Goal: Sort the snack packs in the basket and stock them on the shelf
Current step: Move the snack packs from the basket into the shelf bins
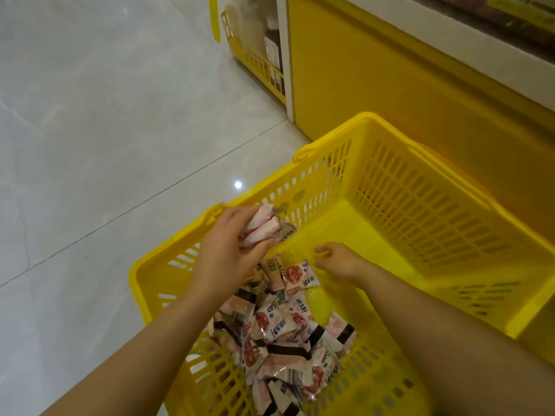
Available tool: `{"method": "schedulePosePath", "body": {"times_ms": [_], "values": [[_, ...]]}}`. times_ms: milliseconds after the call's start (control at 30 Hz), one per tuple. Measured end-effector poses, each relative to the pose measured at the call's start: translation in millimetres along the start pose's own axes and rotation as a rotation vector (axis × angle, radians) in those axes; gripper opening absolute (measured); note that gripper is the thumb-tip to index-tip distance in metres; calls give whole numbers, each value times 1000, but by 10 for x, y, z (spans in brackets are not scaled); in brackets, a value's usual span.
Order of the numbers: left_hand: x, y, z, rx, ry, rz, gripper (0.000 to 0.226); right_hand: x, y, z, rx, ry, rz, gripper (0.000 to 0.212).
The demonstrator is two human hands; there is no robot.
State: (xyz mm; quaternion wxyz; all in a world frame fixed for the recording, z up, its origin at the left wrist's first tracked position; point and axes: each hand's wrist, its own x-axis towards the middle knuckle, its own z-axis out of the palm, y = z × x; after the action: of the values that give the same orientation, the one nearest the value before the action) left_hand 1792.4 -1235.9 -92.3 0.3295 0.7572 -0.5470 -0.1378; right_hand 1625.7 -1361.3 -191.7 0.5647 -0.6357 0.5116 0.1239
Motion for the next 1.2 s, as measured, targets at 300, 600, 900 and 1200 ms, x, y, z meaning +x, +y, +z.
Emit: {"method": "schedulePosePath", "body": {"times_ms": [300,600,900,1200], "values": [[188,82,-172,68,261,248,47,210,115,389,-342,-60,-24,75],[230,16,-216,-9,323,140,46,138,115,339,27,-143,57,28],[253,14,-204,-151,355,27,47,-5,-303,83,650,61,-45,25],[263,36,-192,-183,354,-5,48,-114,-621,876,964,-223,354,9]]}}
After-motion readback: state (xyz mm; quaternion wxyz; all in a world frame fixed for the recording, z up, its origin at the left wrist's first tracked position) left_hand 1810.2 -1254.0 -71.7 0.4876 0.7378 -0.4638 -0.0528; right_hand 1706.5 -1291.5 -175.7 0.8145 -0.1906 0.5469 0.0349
